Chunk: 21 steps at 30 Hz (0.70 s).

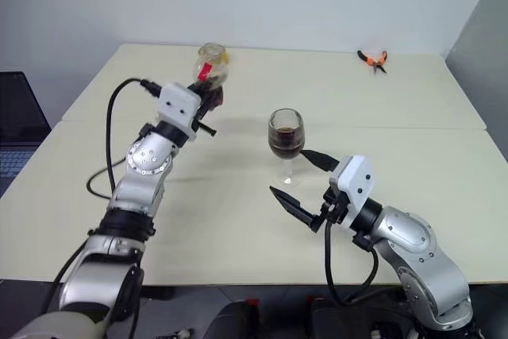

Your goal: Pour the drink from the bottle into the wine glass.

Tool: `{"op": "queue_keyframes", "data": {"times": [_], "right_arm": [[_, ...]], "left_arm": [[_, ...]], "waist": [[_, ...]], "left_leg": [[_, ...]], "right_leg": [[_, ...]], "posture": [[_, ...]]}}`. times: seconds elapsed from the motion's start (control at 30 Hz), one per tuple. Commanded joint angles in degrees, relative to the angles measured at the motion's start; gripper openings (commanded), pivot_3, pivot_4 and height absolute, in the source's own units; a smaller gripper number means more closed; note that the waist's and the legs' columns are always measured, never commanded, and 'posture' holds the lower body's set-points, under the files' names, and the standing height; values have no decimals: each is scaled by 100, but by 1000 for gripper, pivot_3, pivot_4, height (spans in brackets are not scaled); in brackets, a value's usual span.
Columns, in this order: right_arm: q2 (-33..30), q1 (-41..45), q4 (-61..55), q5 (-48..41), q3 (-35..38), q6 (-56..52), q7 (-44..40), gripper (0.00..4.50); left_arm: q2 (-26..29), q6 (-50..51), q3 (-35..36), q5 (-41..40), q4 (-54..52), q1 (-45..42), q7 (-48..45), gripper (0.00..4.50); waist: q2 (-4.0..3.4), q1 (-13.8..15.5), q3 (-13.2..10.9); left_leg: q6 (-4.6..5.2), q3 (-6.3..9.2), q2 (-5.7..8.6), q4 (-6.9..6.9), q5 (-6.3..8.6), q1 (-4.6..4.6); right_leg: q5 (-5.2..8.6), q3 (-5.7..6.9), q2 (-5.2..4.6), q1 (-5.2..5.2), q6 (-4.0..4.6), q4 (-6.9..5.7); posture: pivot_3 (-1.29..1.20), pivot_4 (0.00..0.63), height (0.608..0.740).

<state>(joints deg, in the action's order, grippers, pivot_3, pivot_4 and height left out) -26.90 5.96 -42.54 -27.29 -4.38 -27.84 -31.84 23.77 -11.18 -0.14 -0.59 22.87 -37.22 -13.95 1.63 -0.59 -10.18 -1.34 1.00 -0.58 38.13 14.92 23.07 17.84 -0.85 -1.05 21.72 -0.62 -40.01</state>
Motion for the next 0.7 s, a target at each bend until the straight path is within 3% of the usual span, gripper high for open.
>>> {"op": "queue_keyframes", "data": {"times": [0.03, 0.23, 0.7], "right_arm": [[-109, 9, -259, -169, -31, -32, -134, 4500], [-267, 39, -253, -272, -102, -106, -293, 4500], [-444, 195, -141, -334, -197, -143, -560, 4500]], "left_arm": [[-224, 712, 458, -451, -846, 302, 263, 505], [-448, 932, 821, -622, -965, 753, 434, 504], [-658, 260, 1236, -759, 495, 763, 347, 504]], "waist": [[1, 15, 1], [4, 35, 2], [18, 45, 11]], "left_leg": [[3, 1, 1, 3, 2, -1], [13, 6, 3, 4, 8, -2], [15, 14, 4, 2, 9, -9]], "right_leg": [[0, 0, -1, -3, 0, -1], [0, 3, 0, -9, 0, 4], [0, 11, -1, -24, 0, 9]], "posture": [[0, 150, 740], [0, 150, 740], [0, 150, 740]]}}
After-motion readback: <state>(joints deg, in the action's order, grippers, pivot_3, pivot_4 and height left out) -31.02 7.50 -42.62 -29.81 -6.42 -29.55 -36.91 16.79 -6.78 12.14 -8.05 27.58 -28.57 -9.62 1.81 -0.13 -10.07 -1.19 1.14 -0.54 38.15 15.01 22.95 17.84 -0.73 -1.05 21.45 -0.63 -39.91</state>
